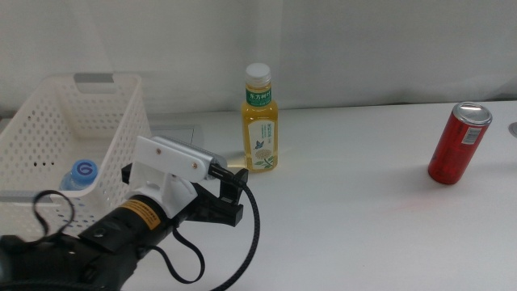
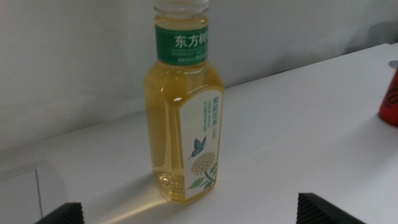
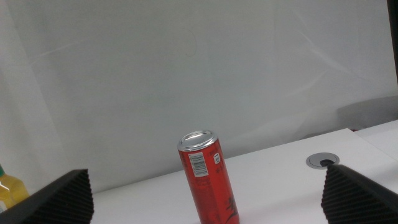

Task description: Use arms to grab the bottles and put them into the dustbin to the left of the table.

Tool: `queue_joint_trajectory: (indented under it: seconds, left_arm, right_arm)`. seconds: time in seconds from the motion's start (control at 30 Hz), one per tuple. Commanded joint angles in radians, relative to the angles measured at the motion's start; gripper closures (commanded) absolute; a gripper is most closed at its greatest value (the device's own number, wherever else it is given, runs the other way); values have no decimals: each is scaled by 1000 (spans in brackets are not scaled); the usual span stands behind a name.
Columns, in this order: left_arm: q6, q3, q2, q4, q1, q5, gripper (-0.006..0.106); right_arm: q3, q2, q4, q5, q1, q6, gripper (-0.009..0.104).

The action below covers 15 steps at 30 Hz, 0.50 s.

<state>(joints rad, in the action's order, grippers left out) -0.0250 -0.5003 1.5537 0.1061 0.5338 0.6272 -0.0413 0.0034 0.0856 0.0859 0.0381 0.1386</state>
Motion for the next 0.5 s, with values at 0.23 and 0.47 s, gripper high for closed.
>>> queue_joint_trajectory:
  seconds: [0.23, 0.47]
  left_arm:
    - [19, -80, 192, 40, 4, 123, 10]
    - [19, -218, 271, 67, 4, 93, 10]
  right_arm:
    - [6, -32, -2, -7, -7, -7, -8]
    - [6, -32, -2, -7, -7, -7, -8]
